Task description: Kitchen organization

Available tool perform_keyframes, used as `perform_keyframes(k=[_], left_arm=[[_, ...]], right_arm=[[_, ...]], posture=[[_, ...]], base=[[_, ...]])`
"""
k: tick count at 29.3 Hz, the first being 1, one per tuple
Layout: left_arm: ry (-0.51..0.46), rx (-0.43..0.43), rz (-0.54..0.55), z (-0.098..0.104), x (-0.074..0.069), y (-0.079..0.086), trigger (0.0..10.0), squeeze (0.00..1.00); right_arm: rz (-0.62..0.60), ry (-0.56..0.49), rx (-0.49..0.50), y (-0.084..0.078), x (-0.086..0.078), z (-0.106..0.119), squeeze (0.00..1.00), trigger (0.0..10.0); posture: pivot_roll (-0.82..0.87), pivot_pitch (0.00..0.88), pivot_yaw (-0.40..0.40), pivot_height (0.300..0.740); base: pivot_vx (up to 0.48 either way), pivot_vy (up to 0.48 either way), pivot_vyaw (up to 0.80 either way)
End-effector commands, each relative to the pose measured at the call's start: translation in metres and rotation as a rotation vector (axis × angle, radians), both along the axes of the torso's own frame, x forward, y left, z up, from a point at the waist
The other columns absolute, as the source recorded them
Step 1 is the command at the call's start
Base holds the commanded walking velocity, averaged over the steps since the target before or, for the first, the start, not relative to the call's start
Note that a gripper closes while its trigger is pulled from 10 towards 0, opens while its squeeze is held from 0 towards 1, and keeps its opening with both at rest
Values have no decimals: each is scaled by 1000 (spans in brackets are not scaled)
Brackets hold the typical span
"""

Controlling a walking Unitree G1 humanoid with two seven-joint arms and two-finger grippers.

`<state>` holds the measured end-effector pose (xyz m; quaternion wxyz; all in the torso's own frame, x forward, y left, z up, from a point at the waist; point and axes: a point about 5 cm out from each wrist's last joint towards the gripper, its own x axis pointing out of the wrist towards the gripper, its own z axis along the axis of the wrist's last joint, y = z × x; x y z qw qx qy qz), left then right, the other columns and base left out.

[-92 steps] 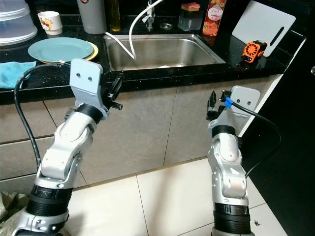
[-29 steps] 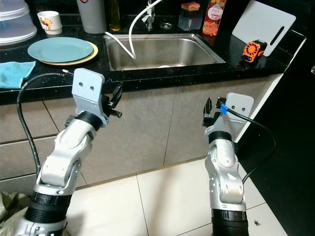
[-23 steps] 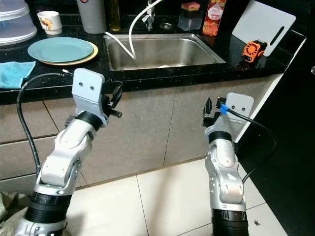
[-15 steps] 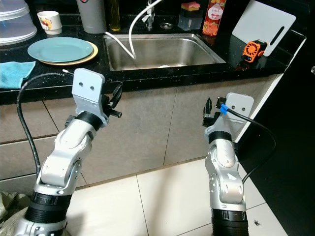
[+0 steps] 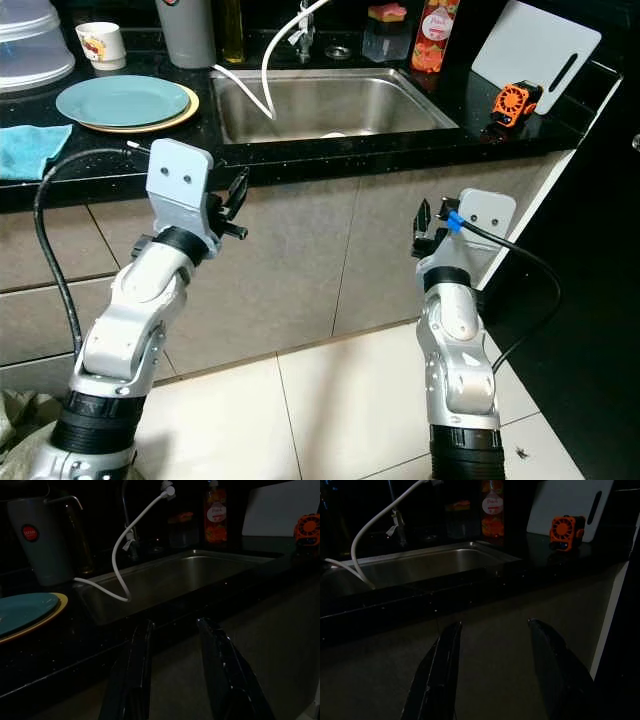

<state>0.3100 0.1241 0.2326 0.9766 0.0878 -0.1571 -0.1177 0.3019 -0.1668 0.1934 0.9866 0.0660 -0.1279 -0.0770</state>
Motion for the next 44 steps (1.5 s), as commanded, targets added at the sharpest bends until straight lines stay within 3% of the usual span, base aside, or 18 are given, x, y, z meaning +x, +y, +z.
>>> perform_keyframes(k=[1, 44], left_arm=[[-3, 11, -12, 0, -1, -3, 10000, 0], [-1, 11, -11, -1, -1, -3, 10000, 0]], right_arm=[[-6, 23, 3, -2, 0, -5, 0, 10000], [-3, 25, 3, -2, 0, -5, 0, 10000]], posture=[[192, 41, -44, 740], [193, 42, -47, 740]], base=[[0, 0, 0], [0, 0, 0]])
